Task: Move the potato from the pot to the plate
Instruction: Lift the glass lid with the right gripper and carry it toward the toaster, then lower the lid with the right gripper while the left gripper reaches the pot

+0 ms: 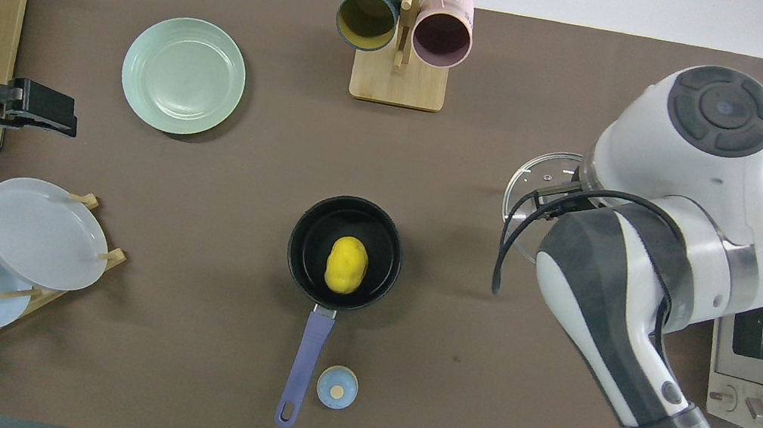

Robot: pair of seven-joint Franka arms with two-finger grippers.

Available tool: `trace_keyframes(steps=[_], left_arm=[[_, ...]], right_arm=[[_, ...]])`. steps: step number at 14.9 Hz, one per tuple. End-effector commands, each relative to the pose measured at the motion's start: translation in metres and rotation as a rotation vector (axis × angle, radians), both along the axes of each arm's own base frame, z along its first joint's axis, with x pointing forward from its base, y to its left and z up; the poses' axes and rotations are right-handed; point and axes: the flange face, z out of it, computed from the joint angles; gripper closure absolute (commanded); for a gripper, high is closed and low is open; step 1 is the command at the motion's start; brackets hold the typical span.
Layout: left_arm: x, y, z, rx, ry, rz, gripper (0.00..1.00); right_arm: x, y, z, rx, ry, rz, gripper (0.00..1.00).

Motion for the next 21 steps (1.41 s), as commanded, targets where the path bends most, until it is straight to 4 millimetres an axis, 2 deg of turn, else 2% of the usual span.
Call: trace_keyframes(steps=[1, 2, 4, 5, 6, 8, 10, 11, 12, 13, 14, 15, 16, 18, 21], left_arm=[[-0.014, -0.010, -0.003, -0.006, -0.012, -0.003, 0.00], [-0.019, -0.029, -0.005, -0.007, -0.013, -0.039, 0.00], [-0.018, -0.038, -0.006, -0.017, -0.042, -0.060, 0.00], [-0.022, -0.055, -0.015, -0.043, -0.030, -0.087, 0.00], [-0.023, -0.076, -0.023, -0.063, -0.040, -0.112, 0.00], [-0.034, -0.122, -0.049, -0.076, -0.052, -0.137, 0.00], [-0.048, -0.168, -0.079, -0.087, -0.047, -0.117, 0.00], [-0.055, -0.186, -0.088, -0.094, -0.053, -0.120, 0.00], [-0.060, -0.202, -0.097, -0.099, -0.051, -0.115, 0.00], [-0.066, -0.228, -0.118, -0.091, -0.024, -0.116, 0.00], [-0.073, -0.251, -0.135, -0.091, -0.014, -0.125, 0.00], [-0.076, -0.270, -0.157, -0.086, -0.002, -0.137, 0.00], [-0.077, -0.280, -0.171, -0.082, 0.005, -0.148, 0.00], [-0.076, -0.285, -0.193, -0.066, 0.029, -0.164, 0.00], [-0.088, -0.285, -0.218, -0.043, 0.054, -0.237, 0.00]], right_arm=[[-0.016, -0.067, -0.027, 0.044, -0.022, 0.062, 1.00], [-0.022, -0.082, -0.038, 0.044, -0.031, 0.085, 1.00], [-0.038, -0.107, -0.062, 0.040, -0.060, 0.101, 1.00], [-0.045, -0.112, -0.071, 0.038, -0.074, 0.111, 1.00], [-0.050, -0.113, -0.077, 0.039, -0.082, 0.109, 1.00], [-0.053, -0.132, -0.089, 0.051, -0.066, 0.067, 1.00], [-0.060, -0.132, -0.104, 0.065, -0.072, 0.056, 0.99], [-0.064, -0.133, -0.110, 0.064, -0.093, 0.060, 0.96], [-0.065, -0.131, -0.112, 0.065, -0.110, 0.069, 0.88], [-0.066, -0.131, -0.112, 0.064, -0.111, 0.069, 0.75], [-0.068, -0.132, -0.116, 0.064, -0.107, 0.067, 0.58], [-0.068, -0.132, -0.116, 0.064, -0.107, 0.064, 0.28], [-0.068, -0.131, -0.116, 0.064, -0.107, 0.060, 0.00], [-0.065, -0.130, -0.112, 0.065, -0.112, 0.063, 0.00], [-0.053, -0.130, -0.097, 0.067, -0.106, 0.063, 0.00]])
